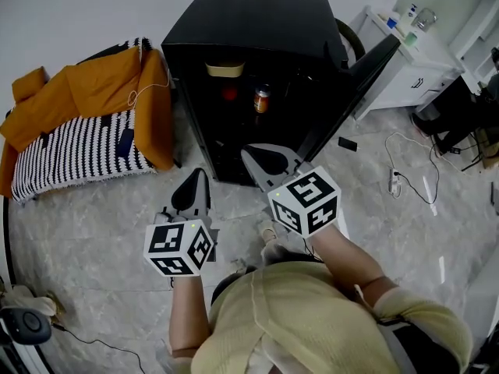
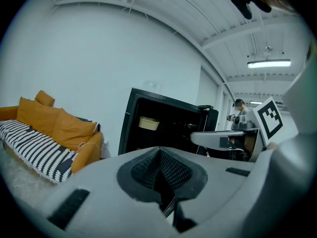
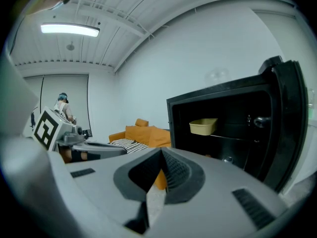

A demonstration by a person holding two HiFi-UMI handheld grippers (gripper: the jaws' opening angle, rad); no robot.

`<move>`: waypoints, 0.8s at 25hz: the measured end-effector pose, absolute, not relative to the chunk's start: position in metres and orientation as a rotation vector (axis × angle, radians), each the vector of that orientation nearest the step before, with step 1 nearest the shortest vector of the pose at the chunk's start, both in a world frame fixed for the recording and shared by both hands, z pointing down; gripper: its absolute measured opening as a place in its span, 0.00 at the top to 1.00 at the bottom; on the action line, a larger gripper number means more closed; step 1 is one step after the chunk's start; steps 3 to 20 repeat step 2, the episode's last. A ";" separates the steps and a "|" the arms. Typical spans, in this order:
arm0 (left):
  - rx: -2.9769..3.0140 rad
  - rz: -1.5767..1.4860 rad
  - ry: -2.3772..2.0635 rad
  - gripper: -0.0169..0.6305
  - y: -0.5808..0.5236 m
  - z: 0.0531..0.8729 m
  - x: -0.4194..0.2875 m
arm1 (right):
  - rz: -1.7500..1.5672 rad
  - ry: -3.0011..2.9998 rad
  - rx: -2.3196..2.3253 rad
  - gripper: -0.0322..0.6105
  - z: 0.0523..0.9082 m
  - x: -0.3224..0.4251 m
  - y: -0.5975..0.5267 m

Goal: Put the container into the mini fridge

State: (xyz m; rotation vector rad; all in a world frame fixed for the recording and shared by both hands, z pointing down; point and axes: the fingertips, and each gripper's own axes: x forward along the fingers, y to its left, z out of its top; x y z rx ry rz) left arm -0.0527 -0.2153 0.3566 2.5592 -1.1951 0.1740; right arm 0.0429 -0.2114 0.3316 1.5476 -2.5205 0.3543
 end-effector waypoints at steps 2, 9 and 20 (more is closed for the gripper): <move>2.558 0.171 -1.193 0.94 -0.216 0.357 -0.052 | 0.354 -2.516 1.548 0.90 0.332 0.045 -0.212; 2.558 0.171 -1.193 0.94 -0.216 0.357 -0.052 | 0.354 -2.516 1.548 0.90 0.332 0.045 -0.212; 2.558 0.171 -1.193 0.94 -0.216 0.357 -0.052 | 0.354 -2.516 1.548 0.90 0.332 0.045 -0.212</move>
